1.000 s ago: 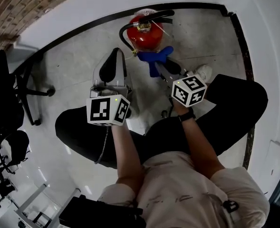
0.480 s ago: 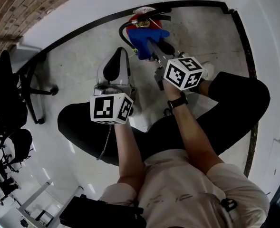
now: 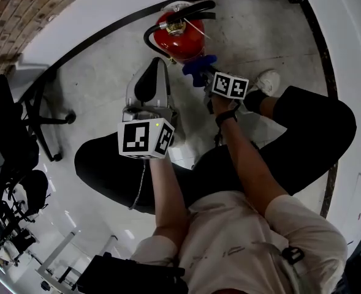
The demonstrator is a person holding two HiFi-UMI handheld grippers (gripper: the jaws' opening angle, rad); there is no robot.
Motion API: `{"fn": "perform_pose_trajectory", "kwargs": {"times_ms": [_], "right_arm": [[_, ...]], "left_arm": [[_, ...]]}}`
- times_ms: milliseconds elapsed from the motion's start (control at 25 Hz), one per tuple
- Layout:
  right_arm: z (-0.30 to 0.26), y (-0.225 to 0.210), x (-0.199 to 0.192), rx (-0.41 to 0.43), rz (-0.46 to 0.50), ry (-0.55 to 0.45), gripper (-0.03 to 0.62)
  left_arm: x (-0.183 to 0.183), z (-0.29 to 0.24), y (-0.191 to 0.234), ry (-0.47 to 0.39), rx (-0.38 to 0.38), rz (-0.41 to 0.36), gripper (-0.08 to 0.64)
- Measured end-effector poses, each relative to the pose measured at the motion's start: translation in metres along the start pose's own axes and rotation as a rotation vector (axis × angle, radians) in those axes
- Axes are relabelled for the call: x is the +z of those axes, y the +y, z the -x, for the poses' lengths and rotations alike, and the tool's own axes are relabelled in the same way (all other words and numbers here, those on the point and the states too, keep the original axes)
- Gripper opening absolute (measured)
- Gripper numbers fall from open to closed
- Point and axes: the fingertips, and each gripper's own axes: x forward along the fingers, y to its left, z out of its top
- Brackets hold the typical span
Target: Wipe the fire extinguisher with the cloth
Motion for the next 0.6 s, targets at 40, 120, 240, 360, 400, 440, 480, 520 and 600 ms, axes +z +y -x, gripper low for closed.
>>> {"fn": "perform_pose_trajectory", "kwargs": {"times_ms": [40, 120, 240, 360, 400, 440, 480, 520, 600], "right_arm": [[-0.009, -0.02, -0.013, -0.027, -0.043, 0.025, 0.057], [-0.027, -0.056, -0.041, -0.087, -0.091, 0.095, 0.057], [-0.055, -0.098, -0.076, -0.172, -0.083, 0.241, 0.058], [-0.066, -0.128, -0.098, -0.235, -0.054, 0.37, 0.061], [-0.068, -0.133, -0.099, -0.24, -0.069, 0.385, 0.061], [-0.068, -0.135, -0.097, -0.242, -0.091, 0.389, 0.062], [-0.066, -0.134, -0.094, -0.246, -0.112, 0.386, 0.063], [-0.062, -0.131, -0.086, -0.245, -0.133, 0.372, 0.064], [-0.05, -0.112, -0.058, -0.212, -0.167, 0.306, 0.064]], "left_arm": [[-0.001, -0.003, -0.002, 0.011, -0.007, -0.007, 0.002], [-0.001, -0.007, -0.002, 0.023, -0.02, -0.034, 0.002], [0.0, -0.013, 0.005, 0.027, -0.016, -0.08, 0.002], [-0.002, -0.025, 0.013, 0.032, -0.023, -0.071, 0.002], [-0.003, -0.03, 0.015, 0.035, -0.032, -0.068, 0.002], [-0.003, -0.034, 0.017, 0.039, -0.04, -0.069, 0.002], [-0.001, -0.037, 0.019, 0.038, -0.048, -0.072, 0.002], [0.003, -0.04, 0.021, 0.031, -0.058, -0.074, 0.002], [0.019, -0.046, 0.023, 0.005, -0.08, -0.082, 0.002]]}}
